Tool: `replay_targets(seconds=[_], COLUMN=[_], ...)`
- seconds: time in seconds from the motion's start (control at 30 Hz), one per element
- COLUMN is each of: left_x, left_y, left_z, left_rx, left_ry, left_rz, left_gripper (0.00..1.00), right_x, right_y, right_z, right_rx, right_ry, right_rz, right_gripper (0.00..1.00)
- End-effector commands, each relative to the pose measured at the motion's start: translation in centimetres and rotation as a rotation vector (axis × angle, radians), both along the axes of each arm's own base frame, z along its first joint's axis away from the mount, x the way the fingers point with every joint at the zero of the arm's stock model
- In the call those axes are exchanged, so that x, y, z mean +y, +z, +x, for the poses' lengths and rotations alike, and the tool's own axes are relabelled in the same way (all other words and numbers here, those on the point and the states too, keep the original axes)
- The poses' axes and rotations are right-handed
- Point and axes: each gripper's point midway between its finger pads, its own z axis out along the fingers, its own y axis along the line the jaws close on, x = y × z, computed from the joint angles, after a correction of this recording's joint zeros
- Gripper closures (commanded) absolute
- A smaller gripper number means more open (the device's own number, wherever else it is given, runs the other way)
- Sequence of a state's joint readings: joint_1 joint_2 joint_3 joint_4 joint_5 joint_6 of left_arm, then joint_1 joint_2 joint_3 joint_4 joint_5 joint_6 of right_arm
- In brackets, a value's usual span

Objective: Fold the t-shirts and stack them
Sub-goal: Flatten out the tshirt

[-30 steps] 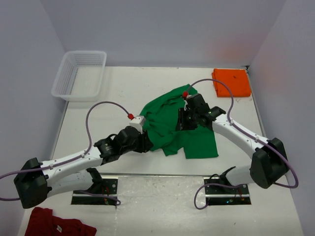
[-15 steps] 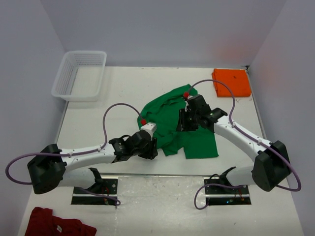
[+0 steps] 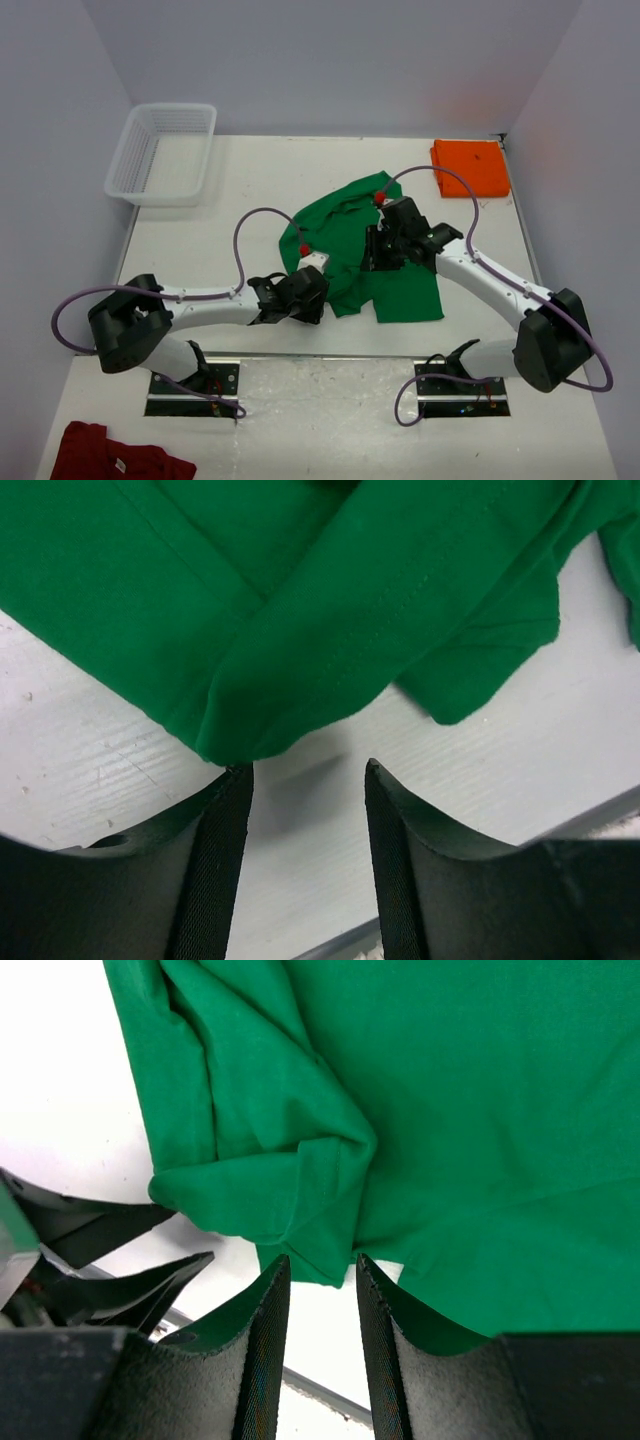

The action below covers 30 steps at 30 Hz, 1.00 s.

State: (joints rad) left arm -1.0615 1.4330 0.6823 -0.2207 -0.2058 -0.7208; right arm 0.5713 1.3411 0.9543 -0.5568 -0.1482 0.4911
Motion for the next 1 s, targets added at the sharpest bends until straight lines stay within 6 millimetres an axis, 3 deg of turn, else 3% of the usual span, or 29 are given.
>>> replay_targets(seconds=[0.0,0.37,0.43,0.47,0.53,0.57,0.63,0.67,0.73,0.77,0.8,0.97], left_x=[-0.5,0.5,-0.3,0.0,-0.4,0.3,-0.3,0.4,-0.2,0.7,0.4,2.2], left_y=[0.9,0.5,2.6,2.1,3.8,2.9,4.9,3.6,6.0,4.5,5.9,3.9], left_z=[1.4,1.5,1.7,0.9,0.9,0.2,0.1,-1.0,-1.2,-2.3,-2.3,-2.3], left_rx=[-0.055,-0.019,-0.05,-0.037,-0.053,-0.036,-0.053,-0.026,-0.029,0.004,0.009,0.023], left_ry=[0.02,0.051,0.067,0.062,0.094,0.104,0.133,0.132,0.163,0.171,0.191,0.306], left_rz=[0.023,-0.1,-0.229,-0.266,-0.393,-0.405,-0.561,-0.584,-0.777,-0.797,-0.888,-0.908], left_gripper=[0.49,0.48,0.48,0.48,0.49,0.5,0.51,0.51,0.53,0.54,0.55,0.58], right_x=[0.0,-0.4,-0.4,-0.4,-0.3,-0.2,-0.1,-0.1,0.0,0.0,0.1,0.0], right_y=[1.7,1.7,1.6,1.7,1.7,1.8,1.8,1.8,1.7,1.6,1.6,1.7], right_z=[0.4,0.5,0.5,0.5,0.5,0.5,0.6,0.6,0.6,0.6,0.5,0.4], right_rx=[-0.065,-0.075,-0.073,-0.072,-0.073,-0.073,-0.076,-0.076,-0.072,-0.07,-0.07,-0.078], right_ry=[-0.017,-0.022,-0.023,-0.022,-0.02,-0.018,-0.017,-0.016,-0.014,-0.012,-0.01,-0.012], right_rz=[0.026,0.017,0.014,0.015,0.017,0.022,0.024,0.028,0.031,0.03,0.032,0.035], right_gripper=[0.66,0.66,0.66,0.66,0.66,0.66,0.66,0.66,0.66,0.66,0.66,0.66])
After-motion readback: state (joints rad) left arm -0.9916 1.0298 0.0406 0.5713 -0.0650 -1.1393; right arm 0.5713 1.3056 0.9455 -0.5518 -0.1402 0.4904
